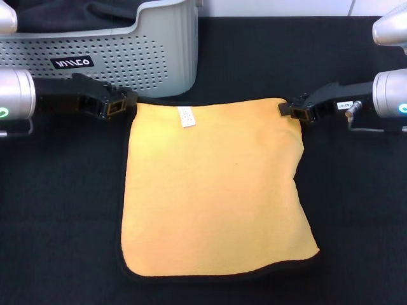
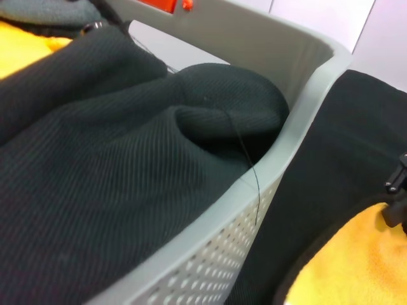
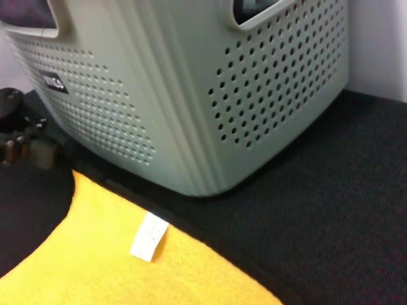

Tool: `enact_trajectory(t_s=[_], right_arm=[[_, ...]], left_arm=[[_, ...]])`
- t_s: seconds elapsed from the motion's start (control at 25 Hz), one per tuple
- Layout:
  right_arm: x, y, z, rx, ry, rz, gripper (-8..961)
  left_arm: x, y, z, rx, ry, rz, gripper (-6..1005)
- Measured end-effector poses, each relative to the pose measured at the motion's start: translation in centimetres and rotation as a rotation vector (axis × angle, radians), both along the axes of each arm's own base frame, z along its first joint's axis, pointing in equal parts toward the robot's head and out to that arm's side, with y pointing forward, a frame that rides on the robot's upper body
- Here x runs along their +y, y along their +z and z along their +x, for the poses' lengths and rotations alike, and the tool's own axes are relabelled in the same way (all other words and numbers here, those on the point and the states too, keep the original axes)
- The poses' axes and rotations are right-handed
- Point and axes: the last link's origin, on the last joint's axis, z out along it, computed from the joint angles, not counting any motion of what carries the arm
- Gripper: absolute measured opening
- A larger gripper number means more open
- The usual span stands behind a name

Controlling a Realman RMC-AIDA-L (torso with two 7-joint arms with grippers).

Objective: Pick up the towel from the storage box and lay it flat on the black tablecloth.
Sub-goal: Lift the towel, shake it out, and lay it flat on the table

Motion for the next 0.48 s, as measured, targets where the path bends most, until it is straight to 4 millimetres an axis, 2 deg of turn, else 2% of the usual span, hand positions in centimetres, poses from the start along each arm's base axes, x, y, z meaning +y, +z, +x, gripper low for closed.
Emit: enact_trajectory(t_s=[0.2, 0.44, 0.48], right_arm=[[0.2, 0.6, 0.6, -0.002, -0.035, 0.014, 133], [0.3, 1.1, 1.0, 0.014, -0.050, 0.026, 406], [0.3, 1.2, 1.0, 0.019, -0.050, 0.025, 453]], left_arm=[[-0.2, -0.3, -0.1, -0.004, -0.005, -0.002, 103], [-0.3, -0.1, -0.4, -0.006, -0.002, 0.008, 325], [-0.3, 0.0, -0.4, -0.006, -0.003, 0.010, 433]])
